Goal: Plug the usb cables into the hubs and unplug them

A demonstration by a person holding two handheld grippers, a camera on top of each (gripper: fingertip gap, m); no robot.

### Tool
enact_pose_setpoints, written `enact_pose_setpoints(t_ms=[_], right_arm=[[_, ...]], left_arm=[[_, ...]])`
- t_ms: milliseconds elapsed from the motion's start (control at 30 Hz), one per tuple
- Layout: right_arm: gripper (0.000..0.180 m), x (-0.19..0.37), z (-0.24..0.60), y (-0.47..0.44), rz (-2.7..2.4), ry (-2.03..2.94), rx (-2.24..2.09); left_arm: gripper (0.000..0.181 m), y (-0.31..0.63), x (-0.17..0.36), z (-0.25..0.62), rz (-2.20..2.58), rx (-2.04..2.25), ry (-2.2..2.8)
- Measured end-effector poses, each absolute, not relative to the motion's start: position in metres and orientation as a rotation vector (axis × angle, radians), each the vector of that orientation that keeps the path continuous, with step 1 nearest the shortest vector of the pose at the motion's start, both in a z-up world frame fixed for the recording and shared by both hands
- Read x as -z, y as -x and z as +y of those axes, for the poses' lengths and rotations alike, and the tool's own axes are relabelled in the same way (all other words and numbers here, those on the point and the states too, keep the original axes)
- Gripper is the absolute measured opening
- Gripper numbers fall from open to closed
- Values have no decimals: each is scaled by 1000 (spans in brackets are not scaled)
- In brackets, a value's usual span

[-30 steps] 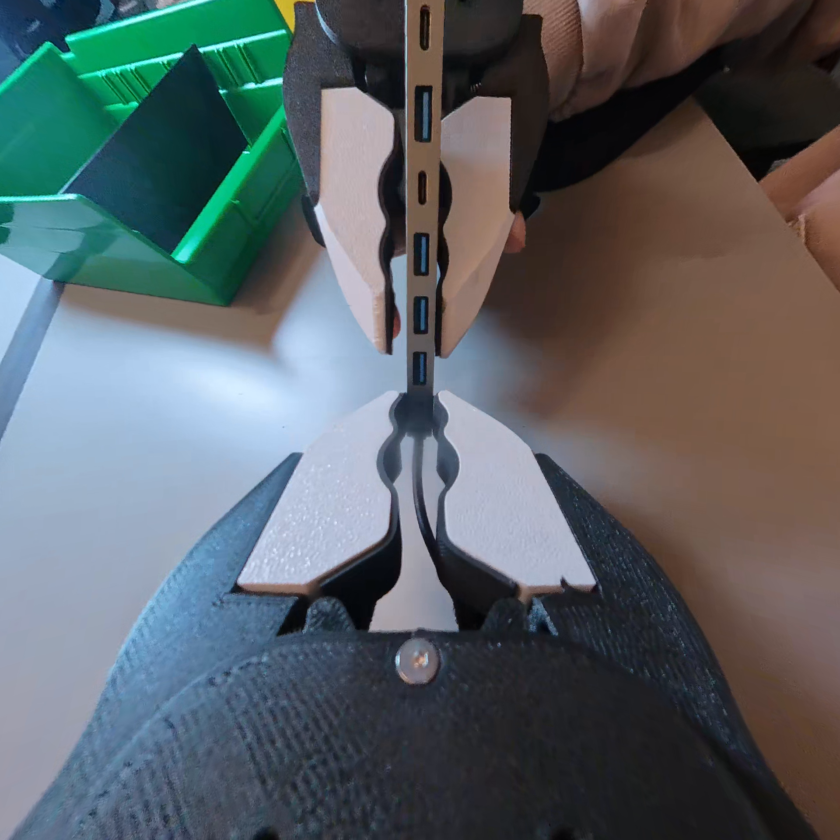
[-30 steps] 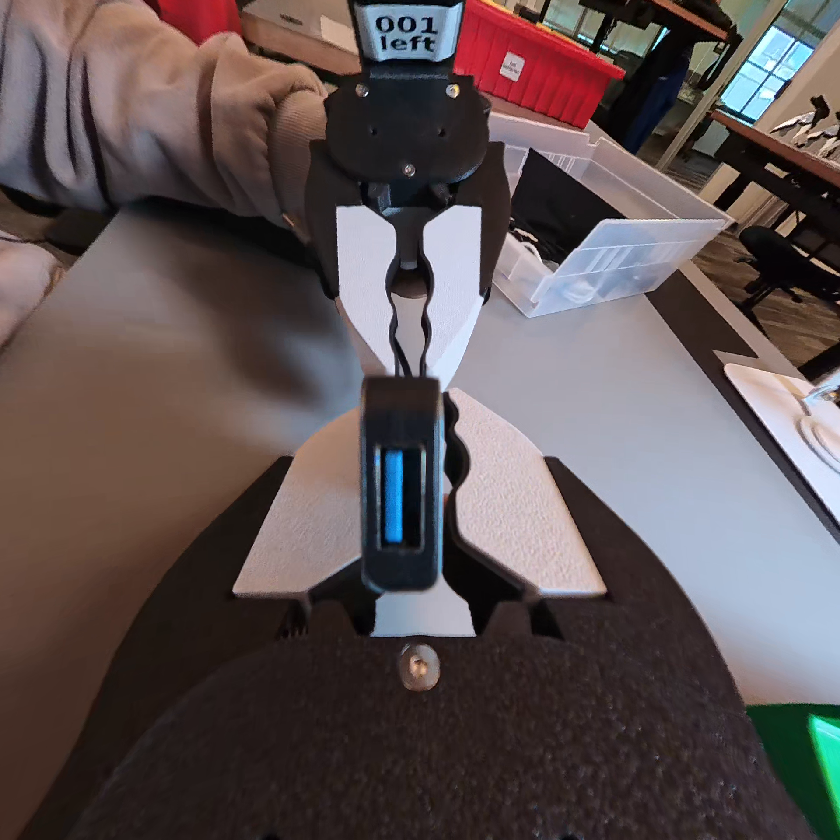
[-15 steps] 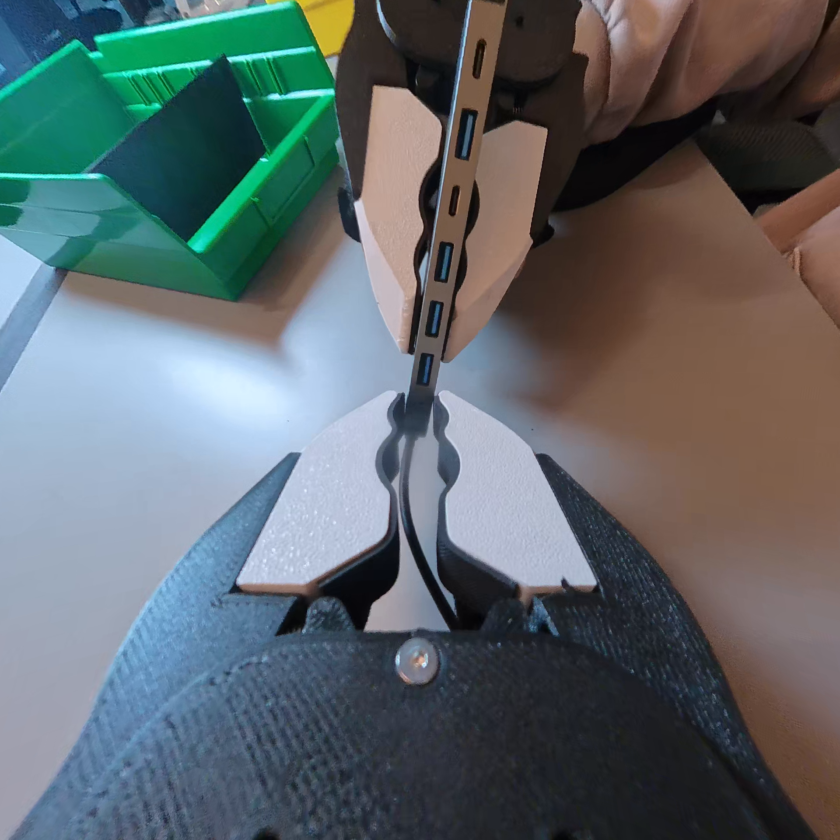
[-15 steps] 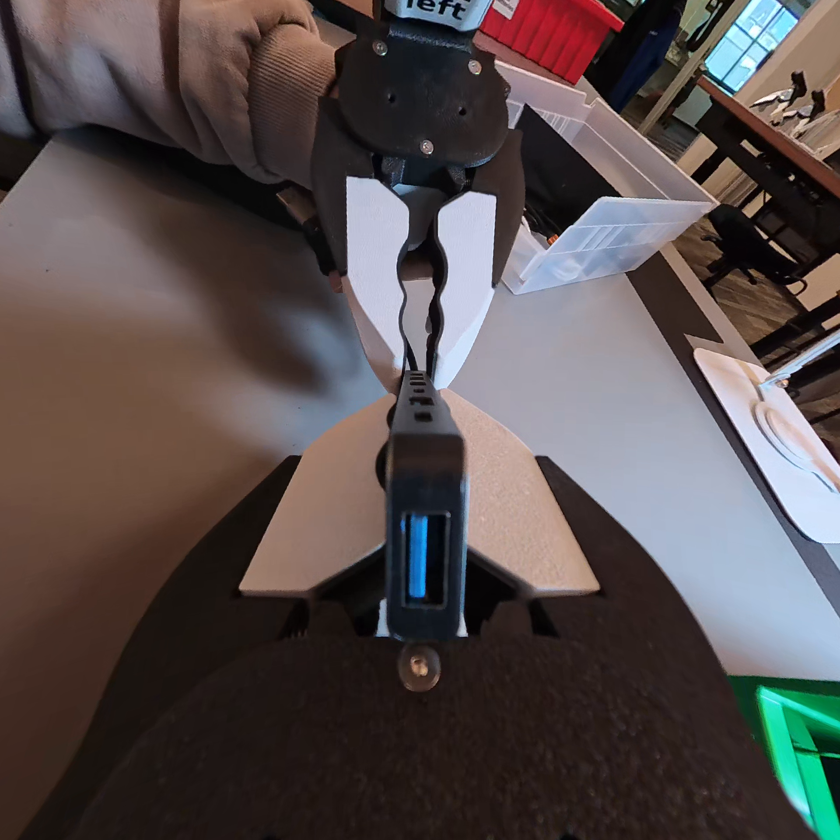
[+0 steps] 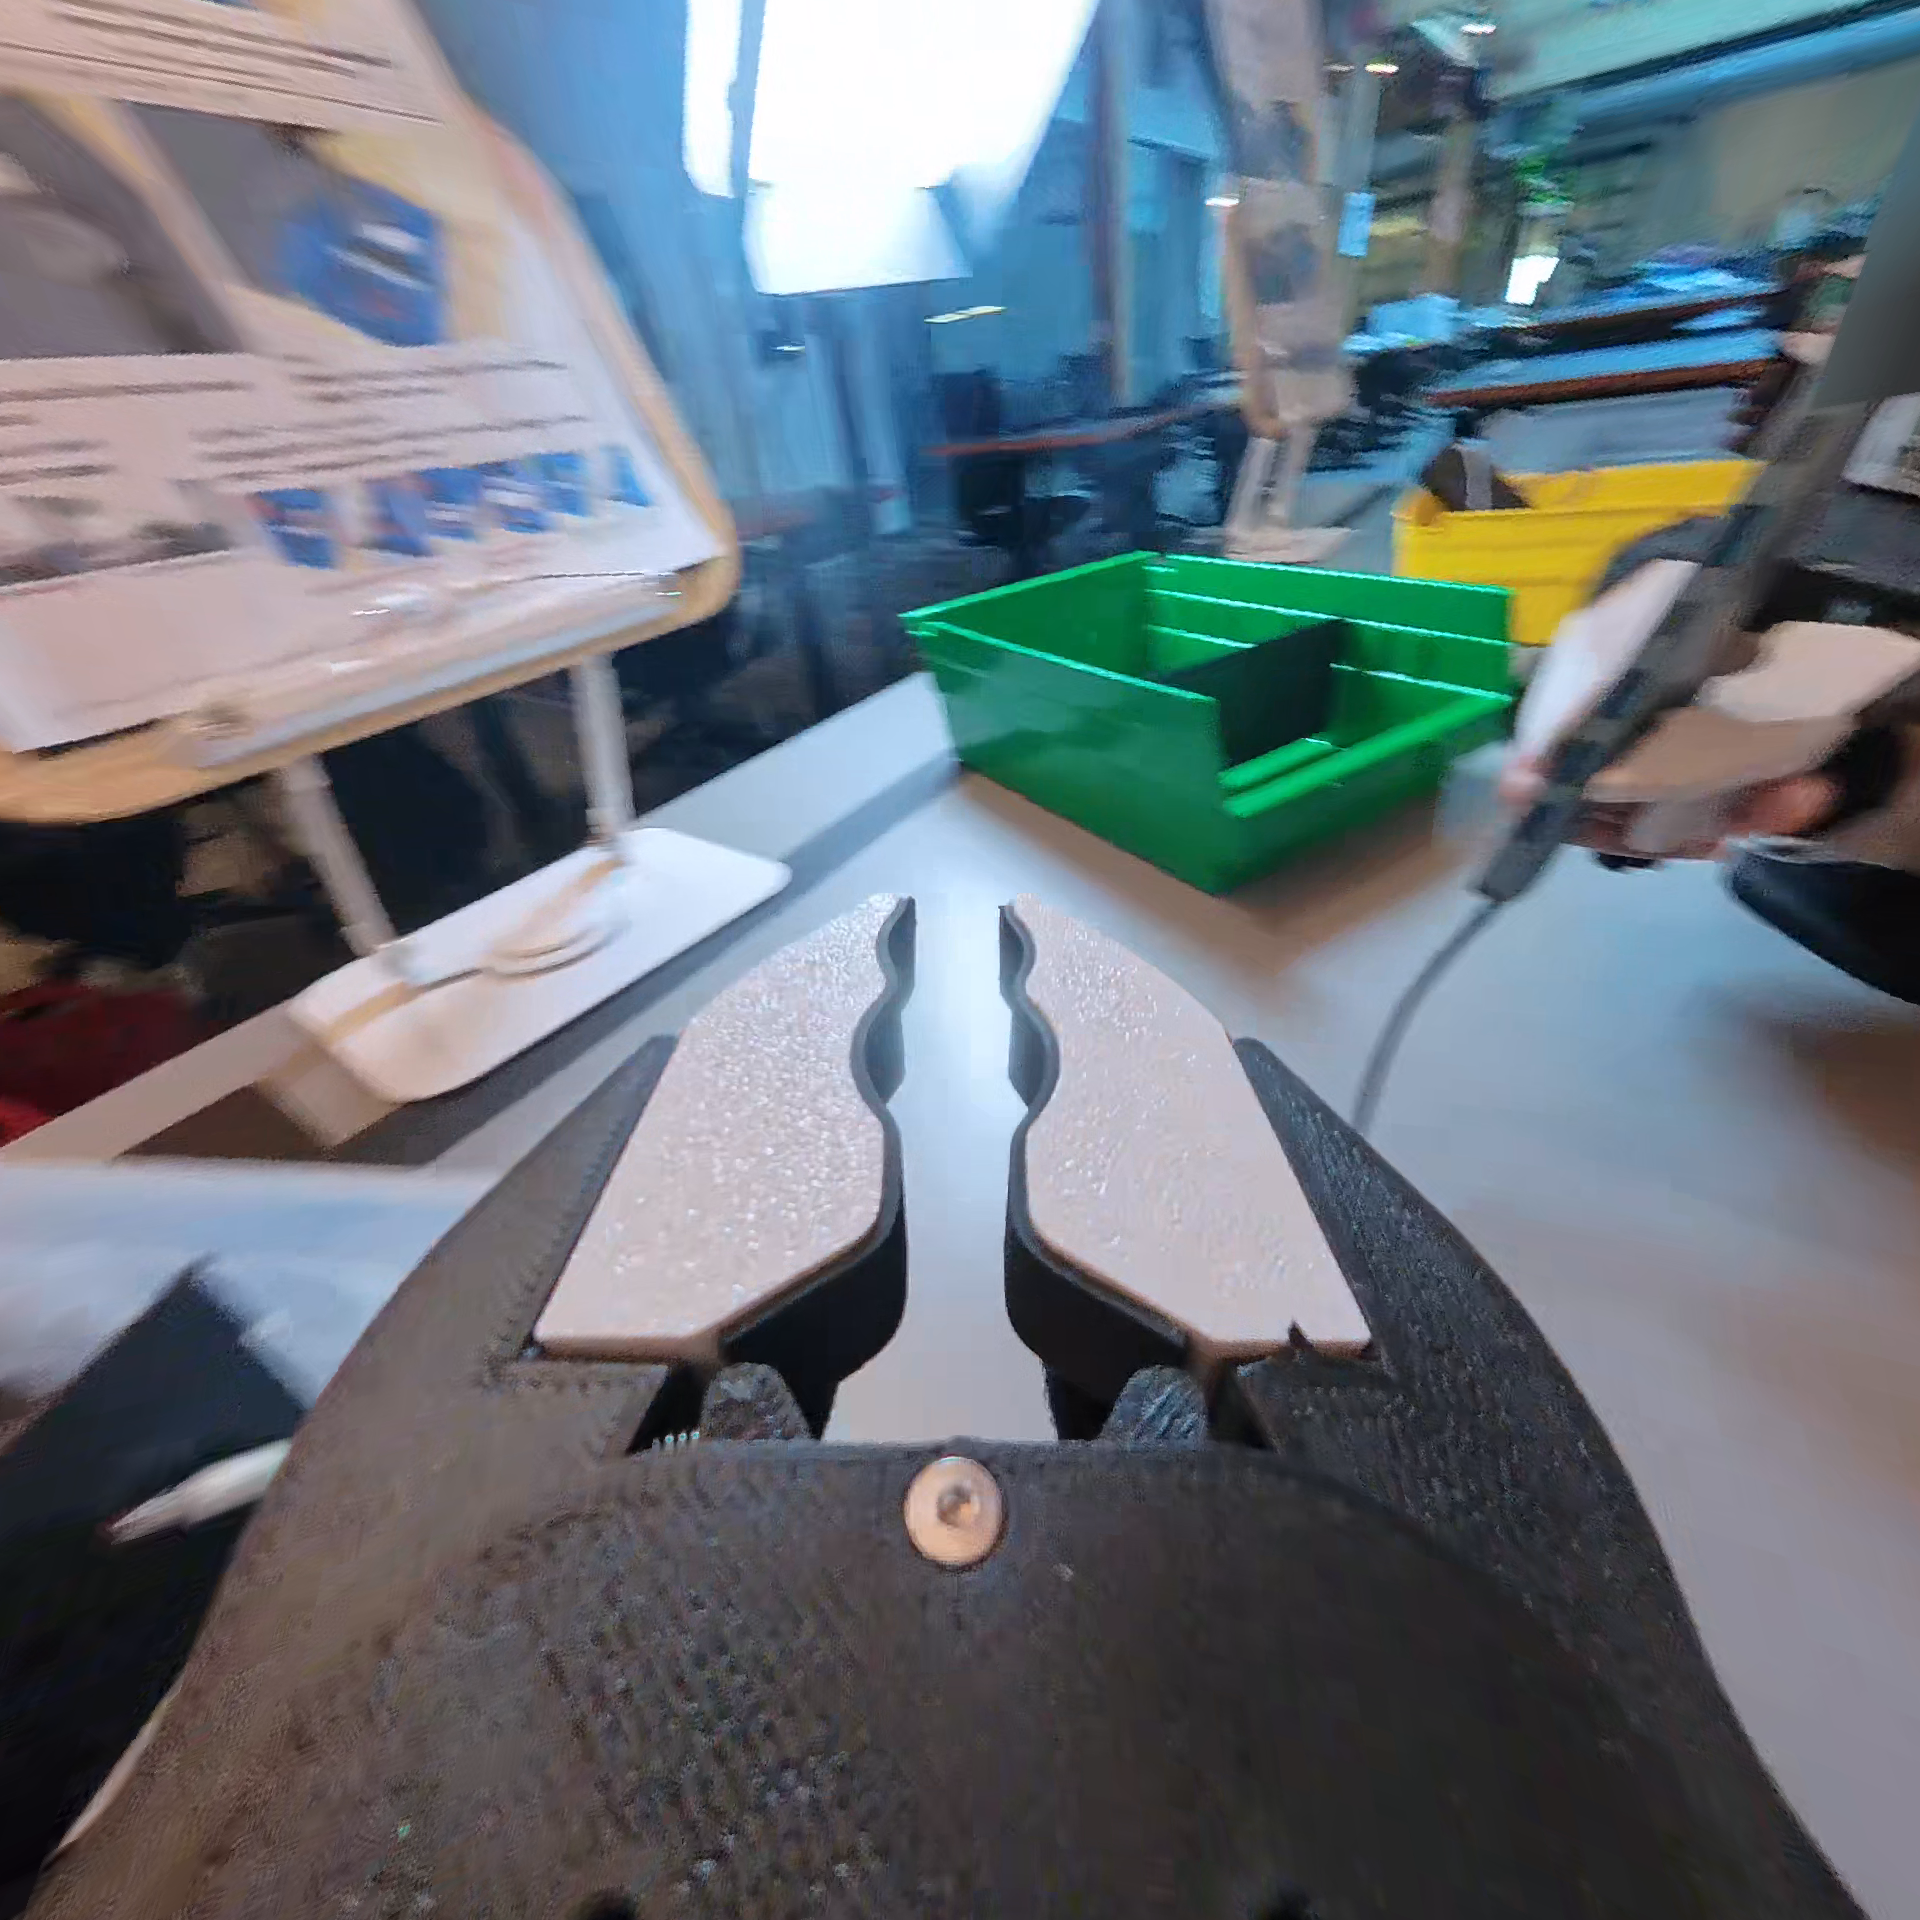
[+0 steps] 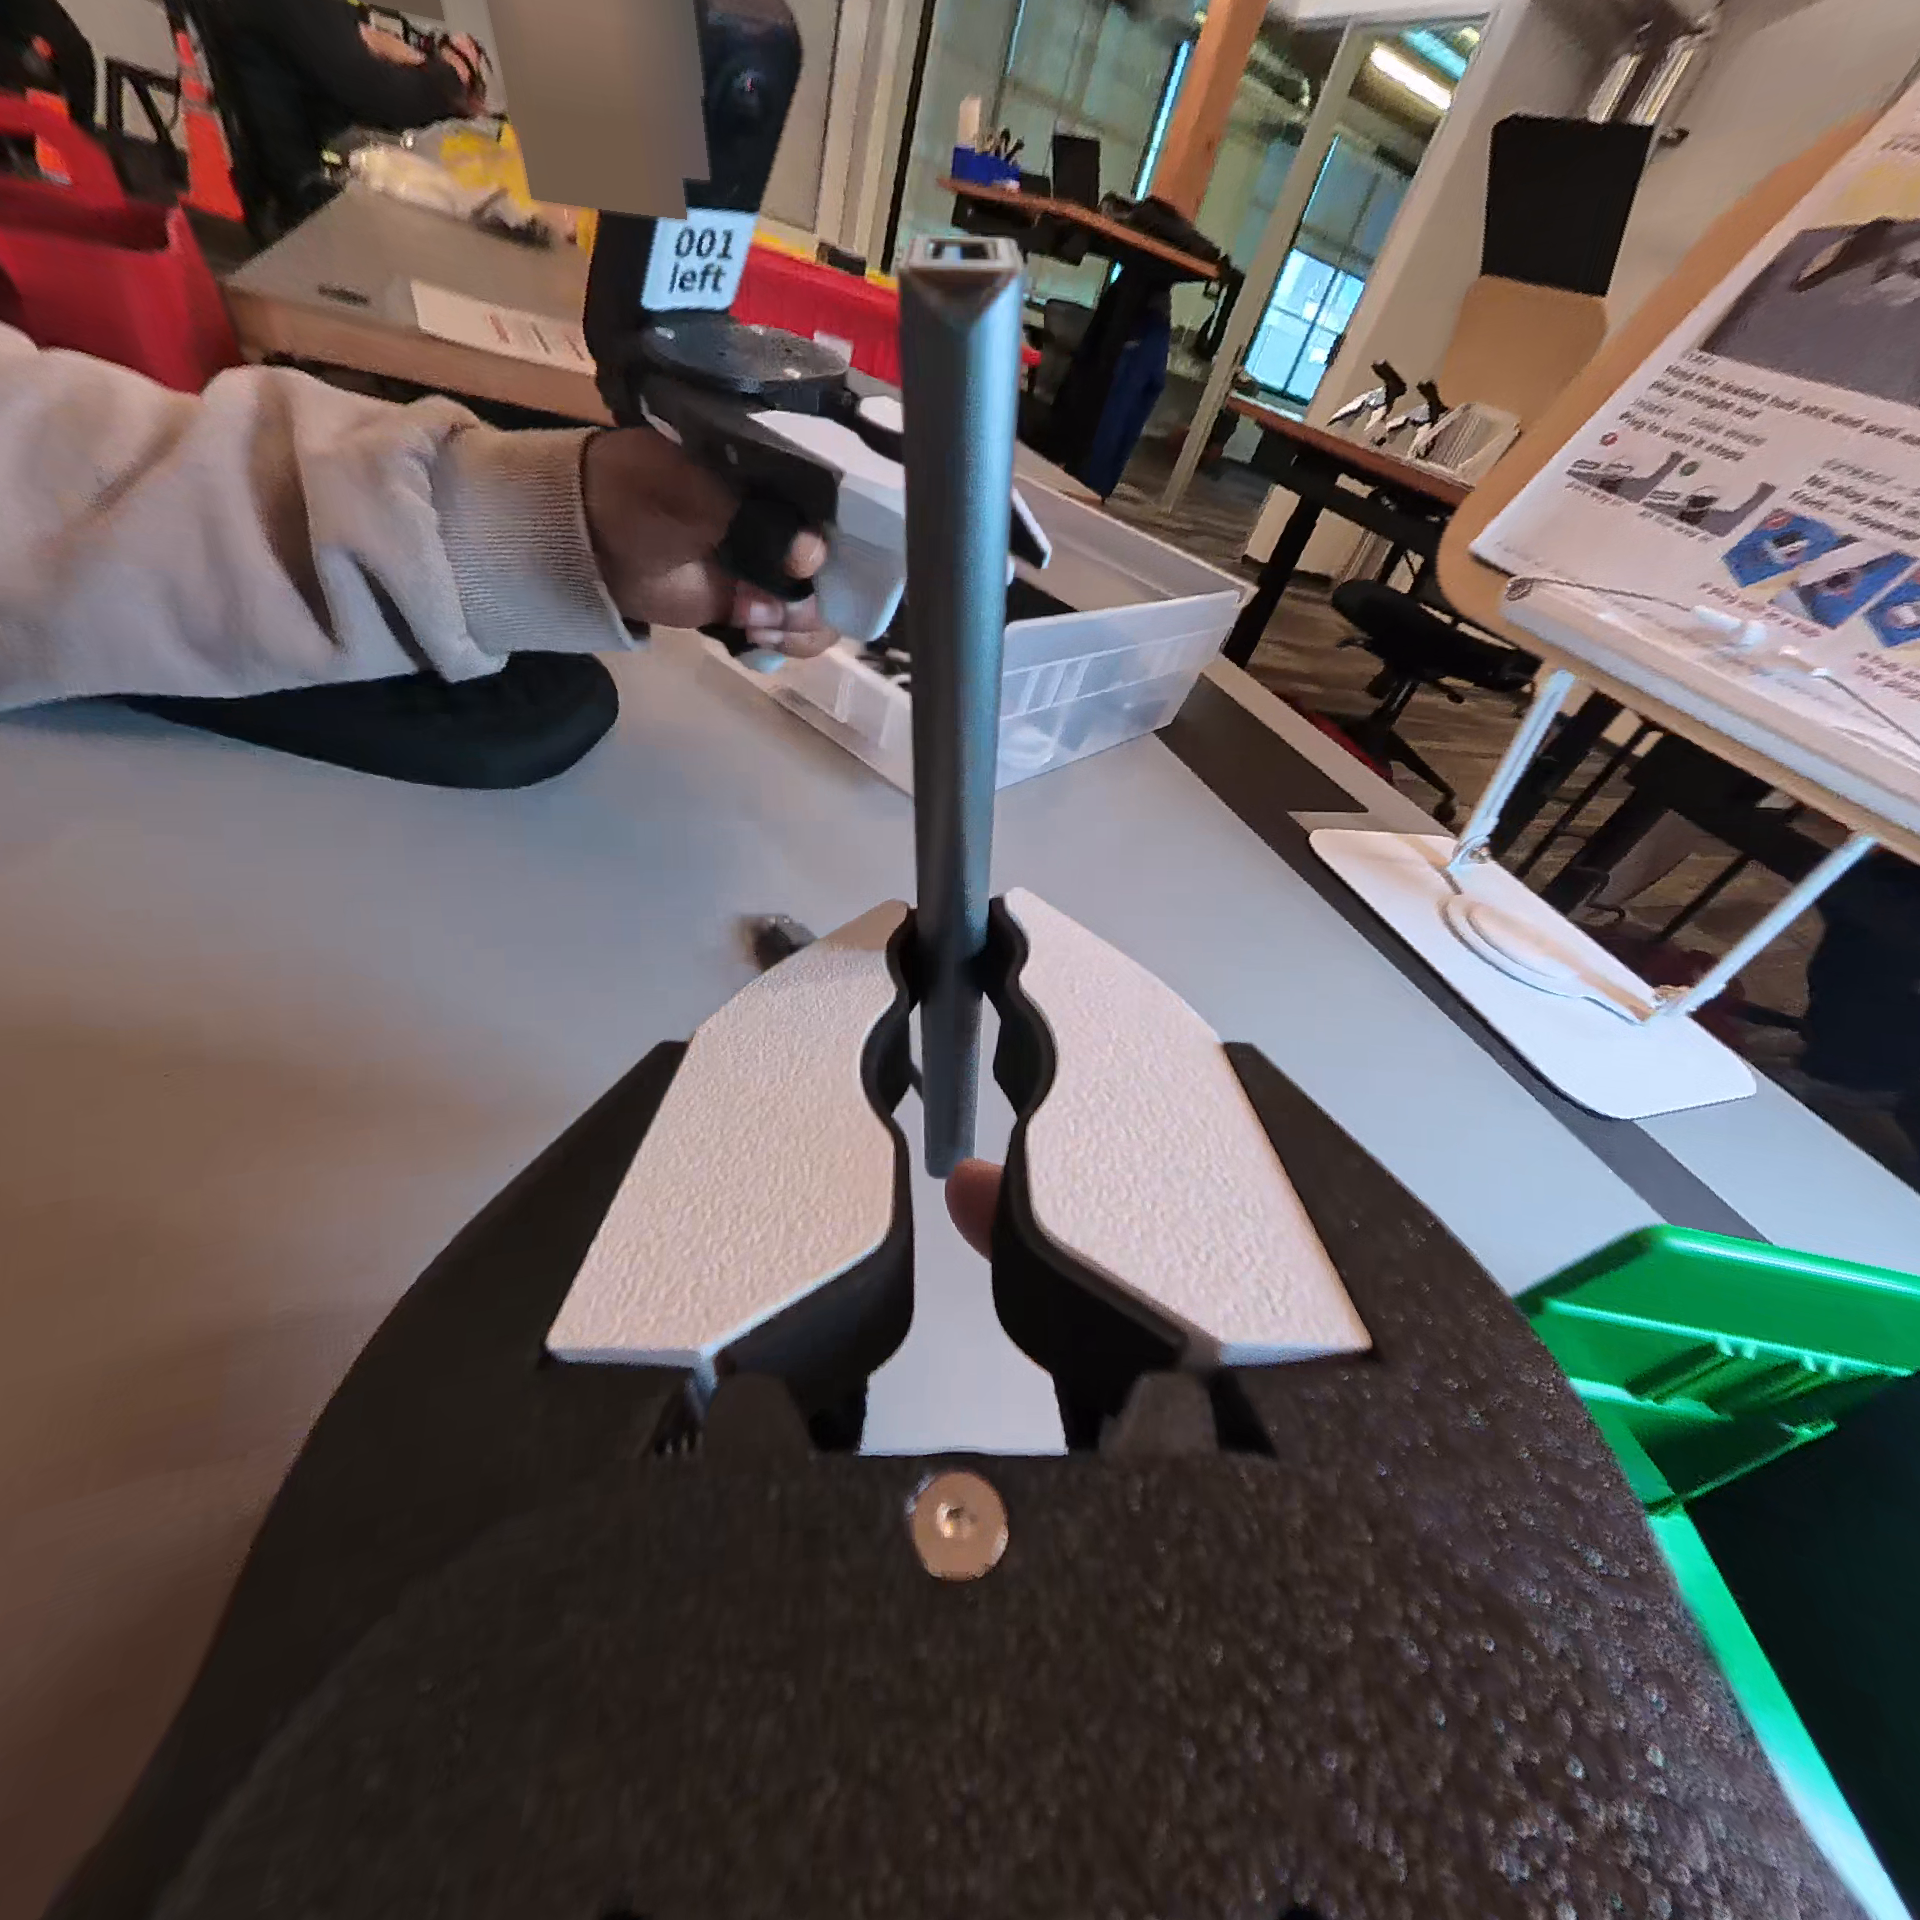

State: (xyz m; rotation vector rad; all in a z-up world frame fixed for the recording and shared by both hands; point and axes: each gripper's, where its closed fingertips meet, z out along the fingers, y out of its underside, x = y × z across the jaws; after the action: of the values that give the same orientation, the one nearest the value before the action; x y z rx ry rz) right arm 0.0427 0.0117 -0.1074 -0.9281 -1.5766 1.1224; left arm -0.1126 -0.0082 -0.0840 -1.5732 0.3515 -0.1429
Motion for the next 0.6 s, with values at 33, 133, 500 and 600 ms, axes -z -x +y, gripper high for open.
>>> enact_pose_setpoints(t_ms=[33,133,500,600], right_arm=[[11,105,13,-44,-1570,929,-1128],[11,103,14,-47,-1582,907,-1097],[11,103,2,-50,-1636,828,-1085],[11,103,-1,-50,-1639,820,-1109]], left_arm=[[15,133,82,-10,295,94,1576],[15,199,88,-19,179,-178,1653],[23,143,101,-15,401,28,1648],[24,65,110,-17,650,203,1599]])
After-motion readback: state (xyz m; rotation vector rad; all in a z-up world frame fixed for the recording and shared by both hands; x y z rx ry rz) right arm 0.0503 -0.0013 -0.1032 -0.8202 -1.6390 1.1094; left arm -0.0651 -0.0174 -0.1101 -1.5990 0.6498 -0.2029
